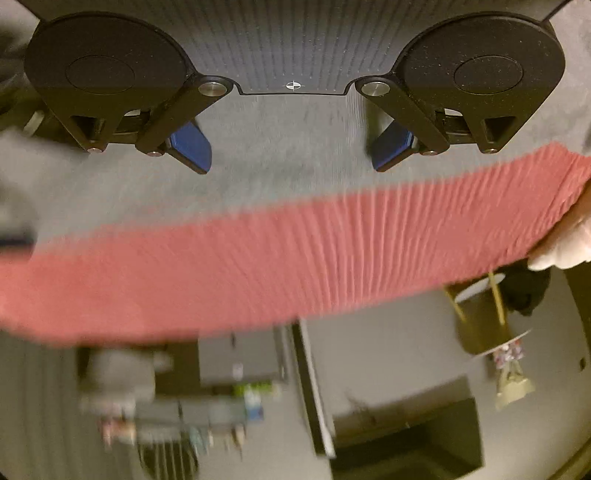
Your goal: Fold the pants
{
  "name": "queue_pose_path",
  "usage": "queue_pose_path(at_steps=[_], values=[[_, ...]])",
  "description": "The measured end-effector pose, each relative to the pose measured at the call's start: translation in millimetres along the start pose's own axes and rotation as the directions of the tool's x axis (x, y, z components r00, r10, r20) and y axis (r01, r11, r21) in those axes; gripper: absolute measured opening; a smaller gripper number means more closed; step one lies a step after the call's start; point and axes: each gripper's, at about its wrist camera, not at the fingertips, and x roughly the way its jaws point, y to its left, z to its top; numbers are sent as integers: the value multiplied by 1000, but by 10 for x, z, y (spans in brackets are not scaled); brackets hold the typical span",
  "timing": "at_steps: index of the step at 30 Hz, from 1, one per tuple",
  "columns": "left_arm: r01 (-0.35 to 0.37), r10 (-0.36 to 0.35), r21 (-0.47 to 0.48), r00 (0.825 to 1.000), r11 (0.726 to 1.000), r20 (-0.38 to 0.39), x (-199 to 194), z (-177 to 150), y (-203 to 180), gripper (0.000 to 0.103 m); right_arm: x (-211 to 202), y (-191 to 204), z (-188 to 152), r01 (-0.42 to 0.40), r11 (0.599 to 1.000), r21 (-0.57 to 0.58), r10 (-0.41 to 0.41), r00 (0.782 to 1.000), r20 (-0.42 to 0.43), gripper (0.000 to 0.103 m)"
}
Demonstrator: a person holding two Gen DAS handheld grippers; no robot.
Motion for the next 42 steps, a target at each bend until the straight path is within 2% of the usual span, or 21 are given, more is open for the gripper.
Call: queue_pose_path(at_steps=[2, 4, 5, 7, 10, 13, 15, 17, 19, 20, 21, 23, 25, 27, 29, 31, 32, 35, 37, 39, 42], values=[[19, -19, -48, 1000, 999, 18, 51, -4, 153, 103, 99, -151, -85, -45, 994, 104, 49, 998, -32, 90], [-55, 56, -92, 998, 994, 9, 76, -18, 326, 103, 144, -454, -150, -28, 967, 254, 46, 997, -64, 90], [-81, 80, -123, 997, 989, -11, 110, -37, 421, 103, 192, -579, -126, -14, 960, 279, 35, 997, -70, 90], [-31, 24, -246, 999, 969, -31, 131, -78, 655, 103, 146, -765, -272, 9, 959, 282, 14, 997, -80, 92], [-90, 86, -276, 996, 957, -28, 96, -134, 902, 103, 70, -1091, -461, 109, 960, 260, -79, 989, -123, 99], [-117, 113, -351, 993, 929, -32, 37, -215, 1159, 103, -83, -1598, -745, 178, 902, 393, -118, 978, -172, 99], [-252, 240, -362, 968, 898, -77, -6, -277, 1360, 103, -276, -1858, -902, 294, 877, 379, -220, 949, -227, 99], [-366, 319, -429, 930, 826, -181, 31, -328, 1620, 103, -499, -2102, -1093, 394, 831, 393, -294, 910, -291, 99], [-350, 305, -552, 936, 757, -175, -116, -359, 1787, 97, -750, -2313, -1257, 533, 734, 421, -386, 837, -387, 99], [-346, 306, -549, 937, 760, -167, -209, -319, 1745, 97, -873, -2379, -1294, 589, 685, 428, -419, 800, -430, 99], [-311, 280, -520, 950, 795, -140, -317, -261, 1624, 97, -999, -2413, -1310, 617, 644, 453, -433, 782, -449, 99], [-171, 154, -422, 985, 890, -76, -524, -149, 1196, 98, -1194, -2316, -1236, 585, 624, 519, -412, 810, -418, 98], [-27, 14, -279, 999, 960, -50, -671, -48, 674, 98, -1233, -2068, -1112, 423, 721, 548, -284, 903, -323, 98], [111, -117, -131, 992, 985, -45, -862, -67, 138, 100, -1247, -1807, -1056, 226, 838, 497, -101, 959, -266, 98], [179, -182, -46, 981, 983, -67, -960, -170, -199, 101, -1182, -1646, -1073, 128, 881, 456, 11, 957, -289, 98], [210, -197, 67, 967, 975, -163, -931, -325, -439, 102, -1201, -1648, -1231, 165, 894, 416, -18, 942, -334, 98], [185, -167, 114, 974, 976, -155, -952, -392, -481, 103, -1273, -1710, -1304, 201, 888, 413, -55, 939, -340, 98], [9, 3, 113, 995, 994, -102, -961, -352, -364, 103, -1661, -2026, -1578, 375, 775, 509, -175, 901, -396, 94], [-66, 69, 22, 984, 998, -163, -893, -369, -246, 103, -1975, -2258, -1766, 478, 657, 583, -244, 866, -436, 83], [-41, 9, -131, 973, 991, -230, -852, -383, -68, 103, -2321, -2472, -1983, 517, 475, 712, -262, 856, -446, 55], [-31, -21, -208, 970, 978, -243, -879, -389, 3, 103, -2639, -2645, -2418, 375, 160, 913, -199, 918, -342, 50]])
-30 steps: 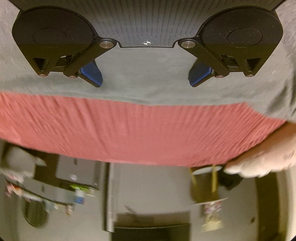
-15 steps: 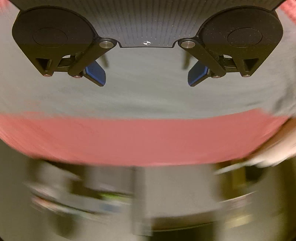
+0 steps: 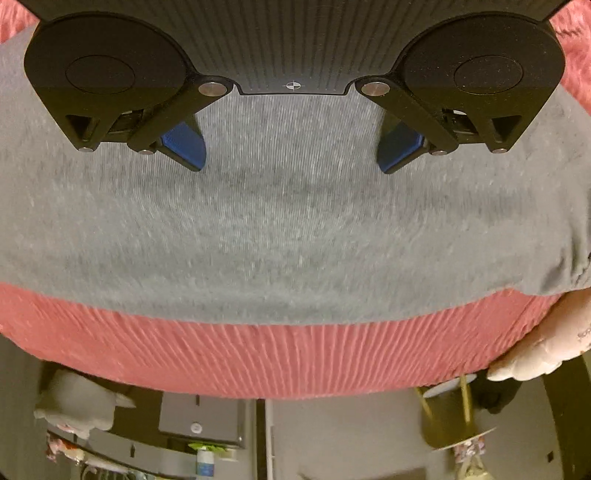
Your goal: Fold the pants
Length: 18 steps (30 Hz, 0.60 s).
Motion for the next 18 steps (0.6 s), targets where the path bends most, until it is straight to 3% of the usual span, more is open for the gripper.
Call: queue_pose_path(at_steps=[3, 8, 11, 12, 14, 18], values=[[-14, 14, 29, 1000, 999, -1, -7, -14, 20, 103, 11, -299, -48, -96, 976, 198, 95, 995, 13, 49], [4, -4, 36, 1000, 999, -5, -63, -92, 43, 103, 229, -372, 21, -161, 934, 320, 161, 987, 28, 47], [2, -1, 39, 1000, 999, -5, -51, -99, 66, 103, 212, -274, 0, -174, 931, 320, 170, 985, 42, 24], [3, -2, 37, 1000, 999, -6, -33, -91, 79, 103, 204, -210, -10, -171, 934, 313, 166, 985, 43, 21], [4, -3, 34, 1000, 999, -7, -34, -87, 80, 103, 185, -168, 2, -173, 937, 305, 166, 985, 49, 21], [27, -27, 48, 1000, 998, -4, -49, -100, 52, 103, 268, -182, 1, -173, 929, 328, 170, 985, 36, 33]])
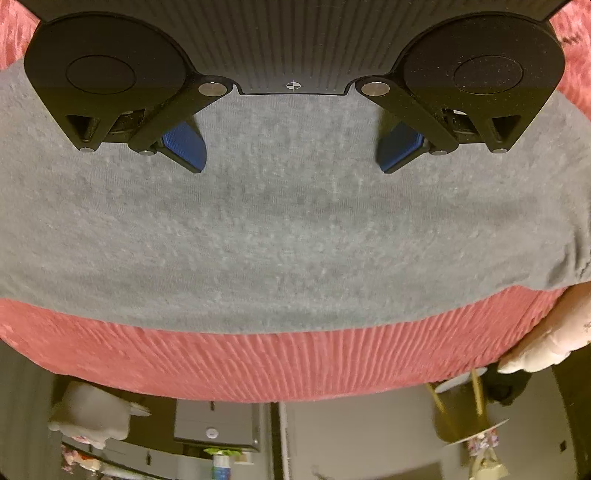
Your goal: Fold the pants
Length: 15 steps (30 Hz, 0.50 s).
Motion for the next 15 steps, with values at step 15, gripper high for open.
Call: queue_pose_path(at_steps=[15], values=[[80, -80, -15, 997, 997, -2, -40, 8, 21, 103, -365, 1403, -442, 183, 783, -594, -71, 976, 207, 10]])
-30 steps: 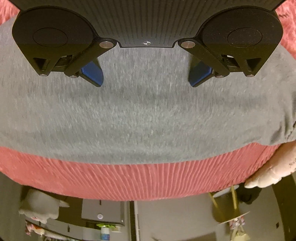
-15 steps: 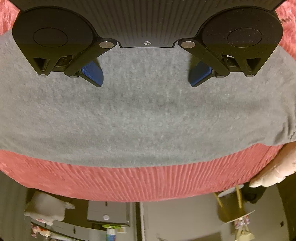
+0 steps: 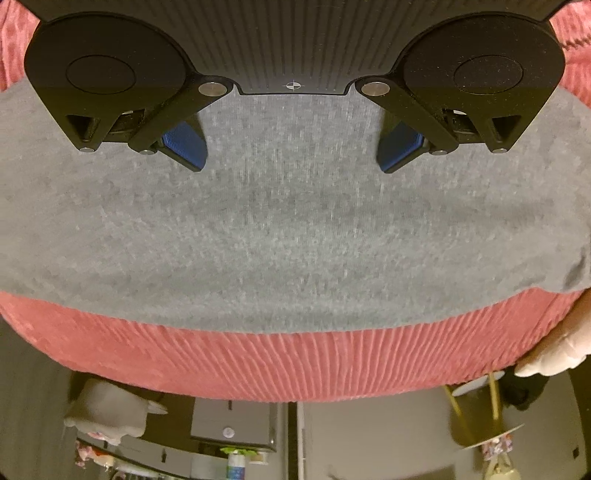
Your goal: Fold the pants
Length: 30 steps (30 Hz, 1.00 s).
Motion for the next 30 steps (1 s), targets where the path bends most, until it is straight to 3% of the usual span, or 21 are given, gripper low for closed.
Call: queue_pose_path(at_steps=[2, 4, 7, 9, 12, 14, 15, 16, 18, 20, 22, 23, 24, 26, 28, 30], values=[[29, -29, -16, 1000, 999, 4, -24, 7, 22, 103, -151, 396, 11, -99, 991, -87, 101, 995, 21, 10], [64, -64, -37, 998, 997, 13, -62, 14, 47, 103, -278, 847, -70, -209, 956, -205, 216, 976, 13, 10], [164, -160, -94, 986, 982, 52, -153, 40, 145, 103, -433, 1584, -430, -373, 837, -400, 374, 924, -78, 10], [254, -245, -138, 966, 957, 82, -201, 58, 237, 103, -466, 1943, -753, -472, 742, -476, 449, 877, -171, 10], [391, -380, -214, 921, 895, 91, -170, 70, 370, 103, -384, 2346, -1336, -577, 612, -540, 471, 815, -337, 11], [449, -448, -271, 891, 851, 69, -66, 62, 424, 103, -230, 2491, -1692, -630, 565, -533, 431, 776, -461, 11], [460, -466, -297, 883, 837, 56, -7, 56, 434, 103, -149, 2530, -1801, -636, 559, -532, 393, 768, -506, 12], [465, -478, -320, 877, 825, 44, 48, 58, 441, 103, -126, 2568, -1860, -627, 560, -542, 365, 774, -518, 12], [474, -496, -360, 867, 803, 35, 152, 73, 457, 103, -169, 2542, -1778, -640, 568, -518, 402, 765, -504, 16], [505, -528, -388, 848, 771, 52, 218, 103, 476, 103, -171, 2455, -1651, -668, 603, -436, 436, 734, -521, 22], [538, -562, -403, 824, 741, 66, 265, 121, 490, 103, -147, 2287, -1519, -688, 646, -331, 463, 698, -547, 36], [560, -588, -410, 806, 720, 69, 291, 129, 487, 103, -163, 2210, -1469, -682, 665, -305, 474, 701, -533, 51], [582, -614, -417, 786, 698, 70, 319, 137, 496, 103, -198, 2141, -1429, -664, 688, -292, 477, 717, -508, 68], [621, -663, -421, 746, 662, 59, 354, 138, 461, 103, -238, 1905, -1339, -613, 748, -255, 476, 762, -438, 81], [620, -676, -412, 737, 668, 14, 427, 147, 367, 103, -161, 1666, -1254, -565, 816, -124, 479, 780, -402, 83], [629, -687, -398, 726, 667, -3, 481, 171, 284, 103, -18, 1524, -1226, -528, 850, 0, 482, 776, -408, 82]])
